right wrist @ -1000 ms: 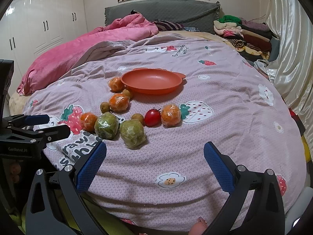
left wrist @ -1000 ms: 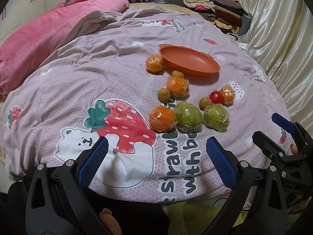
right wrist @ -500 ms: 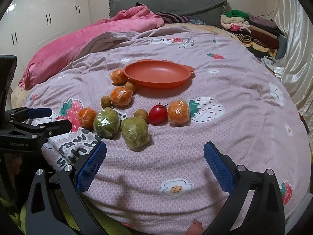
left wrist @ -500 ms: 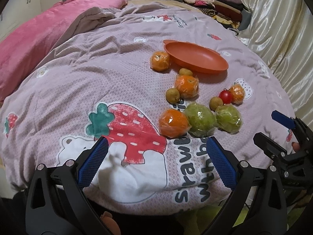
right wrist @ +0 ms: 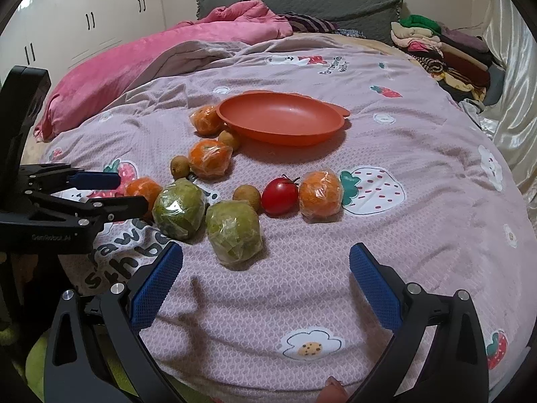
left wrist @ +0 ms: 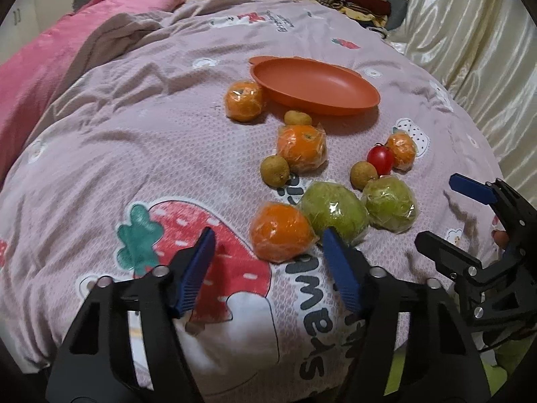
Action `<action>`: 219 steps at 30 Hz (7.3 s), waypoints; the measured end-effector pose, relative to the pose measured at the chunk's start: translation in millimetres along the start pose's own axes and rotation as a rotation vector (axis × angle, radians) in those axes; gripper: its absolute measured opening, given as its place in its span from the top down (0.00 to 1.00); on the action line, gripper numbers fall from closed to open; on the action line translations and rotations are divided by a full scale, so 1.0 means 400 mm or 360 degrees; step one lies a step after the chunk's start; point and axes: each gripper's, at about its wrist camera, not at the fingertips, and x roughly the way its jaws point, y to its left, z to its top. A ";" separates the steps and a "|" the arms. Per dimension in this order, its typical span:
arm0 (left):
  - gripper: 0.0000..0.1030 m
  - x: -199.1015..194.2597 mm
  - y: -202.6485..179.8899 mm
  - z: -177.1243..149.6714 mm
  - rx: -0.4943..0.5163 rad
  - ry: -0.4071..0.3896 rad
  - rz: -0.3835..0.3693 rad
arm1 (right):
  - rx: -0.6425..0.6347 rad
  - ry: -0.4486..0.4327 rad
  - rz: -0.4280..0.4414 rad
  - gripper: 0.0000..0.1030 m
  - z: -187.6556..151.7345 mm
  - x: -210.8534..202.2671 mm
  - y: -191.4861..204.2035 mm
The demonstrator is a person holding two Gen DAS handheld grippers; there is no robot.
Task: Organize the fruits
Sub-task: 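Close the left gripper on a wrapped mandarin while the right gripper grasps a green wrapped fruit, then carry the mandarin with the left gripper into the orange plate while the right gripper drops the green fruit there, then withdraw both open grippers from the plate back toward the remaining fruits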
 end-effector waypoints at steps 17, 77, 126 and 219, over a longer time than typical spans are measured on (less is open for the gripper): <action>0.66 0.057 0.016 0.013 -0.0048 0.0106 -0.0171 | -0.0044 0.0094 0.0180 0.55 0.019 0.070 0.018; 0.70 0.146 -0.008 0.387 -0.0036 -0.0007 -0.0252 | 0.0075 -0.0201 0.0191 0.64 0.236 0.084 -0.150; 0.69 0.208 0.005 0.380 -0.0019 0.0046 -0.0273 | -0.0178 0.0054 0.0162 0.63 0.276 0.241 -0.107; 0.12 -0.040 0.002 0.186 -0.0049 -0.0275 -0.0110 | 0.0030 -0.0184 0.0001 0.06 0.167 -0.026 -0.137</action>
